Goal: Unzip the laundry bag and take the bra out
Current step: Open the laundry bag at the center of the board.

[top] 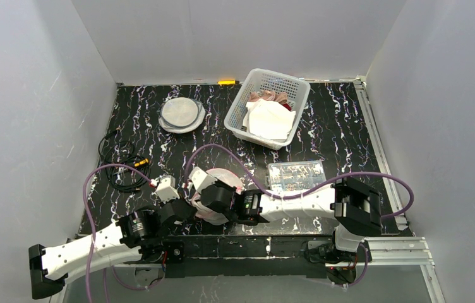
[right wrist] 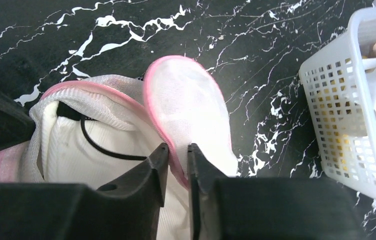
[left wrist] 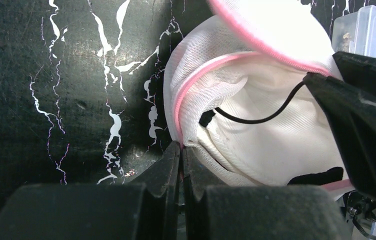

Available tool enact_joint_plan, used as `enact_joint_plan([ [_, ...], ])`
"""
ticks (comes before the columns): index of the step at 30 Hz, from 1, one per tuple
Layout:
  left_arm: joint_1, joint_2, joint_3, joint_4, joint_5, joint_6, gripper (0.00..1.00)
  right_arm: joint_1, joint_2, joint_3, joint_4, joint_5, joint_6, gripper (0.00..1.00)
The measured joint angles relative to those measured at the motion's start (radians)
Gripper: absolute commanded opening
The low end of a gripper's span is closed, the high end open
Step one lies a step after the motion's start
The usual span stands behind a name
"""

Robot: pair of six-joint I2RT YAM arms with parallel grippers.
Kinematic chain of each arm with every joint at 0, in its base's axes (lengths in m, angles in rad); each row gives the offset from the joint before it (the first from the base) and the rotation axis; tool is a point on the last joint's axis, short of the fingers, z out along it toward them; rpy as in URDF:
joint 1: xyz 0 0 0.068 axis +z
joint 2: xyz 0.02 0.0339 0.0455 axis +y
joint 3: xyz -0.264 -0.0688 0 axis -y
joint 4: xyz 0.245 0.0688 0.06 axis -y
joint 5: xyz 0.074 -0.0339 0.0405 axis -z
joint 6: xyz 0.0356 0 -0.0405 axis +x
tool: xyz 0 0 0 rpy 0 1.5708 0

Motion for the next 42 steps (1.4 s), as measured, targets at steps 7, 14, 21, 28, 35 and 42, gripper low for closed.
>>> enact_joint_plan([
  [7, 0.000, 0.003, 0.000, -0.003, -0.002, -0.003, 0.00, -0.004, -0.039, -0.018, -0.011, 0.007, 0.003, 0.01],
  [14, 0.000, 0.005, 0.000, -0.010, -0.028, -0.033, 0.00, -0.015, -0.217, -0.122, 0.036, 0.030, 0.097, 0.01],
  [21, 0.000, -0.028, 0.055, -0.007, -0.115, -0.049, 0.00, -0.142, -0.531, -0.333, 0.214, -0.051, 0.272, 0.01],
  [28, 0.000, -0.008, 0.222, 0.096, -0.248, 0.104, 0.00, -0.275, -0.587, -0.285, 0.286, -0.210, 0.298, 0.01],
  [35, 0.000, 0.064, 0.295, 0.172, -0.319, 0.180, 0.00, -0.279, -0.639, -0.296, 0.393, -0.254, 0.295, 0.01],
  [42, -0.001, 0.039, 0.019, 0.185, -0.299, 0.085, 0.00, -0.282, -0.830, -0.750, 0.544, -0.187, 0.398, 0.01],
])
